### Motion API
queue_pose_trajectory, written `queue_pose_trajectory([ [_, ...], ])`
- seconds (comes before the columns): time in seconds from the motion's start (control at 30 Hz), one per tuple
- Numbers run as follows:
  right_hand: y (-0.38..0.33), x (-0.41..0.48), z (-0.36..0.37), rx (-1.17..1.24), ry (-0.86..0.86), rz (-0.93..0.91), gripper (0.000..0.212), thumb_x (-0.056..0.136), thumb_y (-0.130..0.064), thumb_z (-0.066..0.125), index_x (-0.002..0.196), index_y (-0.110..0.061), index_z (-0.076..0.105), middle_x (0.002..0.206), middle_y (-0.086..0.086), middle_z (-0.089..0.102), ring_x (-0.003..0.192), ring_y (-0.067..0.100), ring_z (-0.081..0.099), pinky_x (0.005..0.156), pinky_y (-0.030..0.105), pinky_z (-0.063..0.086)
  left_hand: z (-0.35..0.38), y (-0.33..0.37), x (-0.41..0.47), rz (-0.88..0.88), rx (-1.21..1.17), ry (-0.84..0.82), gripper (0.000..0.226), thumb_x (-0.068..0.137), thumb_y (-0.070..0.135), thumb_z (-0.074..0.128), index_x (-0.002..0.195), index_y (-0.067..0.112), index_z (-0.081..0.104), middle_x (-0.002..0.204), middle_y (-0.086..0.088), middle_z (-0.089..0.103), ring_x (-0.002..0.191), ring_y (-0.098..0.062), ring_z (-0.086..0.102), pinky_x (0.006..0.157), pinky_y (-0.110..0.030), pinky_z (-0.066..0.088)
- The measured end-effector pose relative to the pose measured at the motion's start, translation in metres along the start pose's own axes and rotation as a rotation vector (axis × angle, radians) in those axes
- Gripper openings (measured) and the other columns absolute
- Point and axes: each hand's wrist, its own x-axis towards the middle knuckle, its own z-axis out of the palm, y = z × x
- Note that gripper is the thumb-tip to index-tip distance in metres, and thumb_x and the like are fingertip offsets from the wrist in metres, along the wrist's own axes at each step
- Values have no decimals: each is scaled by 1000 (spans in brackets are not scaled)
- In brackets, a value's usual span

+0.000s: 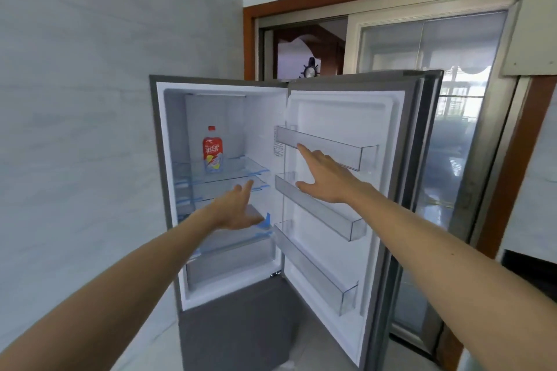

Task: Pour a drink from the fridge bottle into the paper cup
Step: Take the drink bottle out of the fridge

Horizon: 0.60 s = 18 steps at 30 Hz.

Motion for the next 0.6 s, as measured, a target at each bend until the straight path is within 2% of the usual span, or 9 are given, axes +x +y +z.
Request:
queue_pose_trajectory([
  [0.2,-21,13,33,33,-33,10,87,93,-51,56,156,-24,2,142,12,40,126,33,45,92,44,46,-25,-50,-35,-116,59,5,104,90,56,61,158,11,-4,161,-20,22,143,-35,34,117,-45,33],
  [0.43,-24,27,60,43,-123,24,89,93,-55,55,156,-22,2,157,12,25,139,34,34,104,50,41,-26,-84,-33,-153,54,22,104,90,55,62,158,10,-2,163,-18,18,146,-35,31,115,-44,33],
  [0.6,-20,49,71,5,-138,40,90,92,-56,54,156,-22,2,159,12,23,140,35,33,105,50,39,-21,-99,-11,-149,16,9,102,91,55,60,157,8,-2,164,-18,14,148,-35,26,117,-45,30],
])
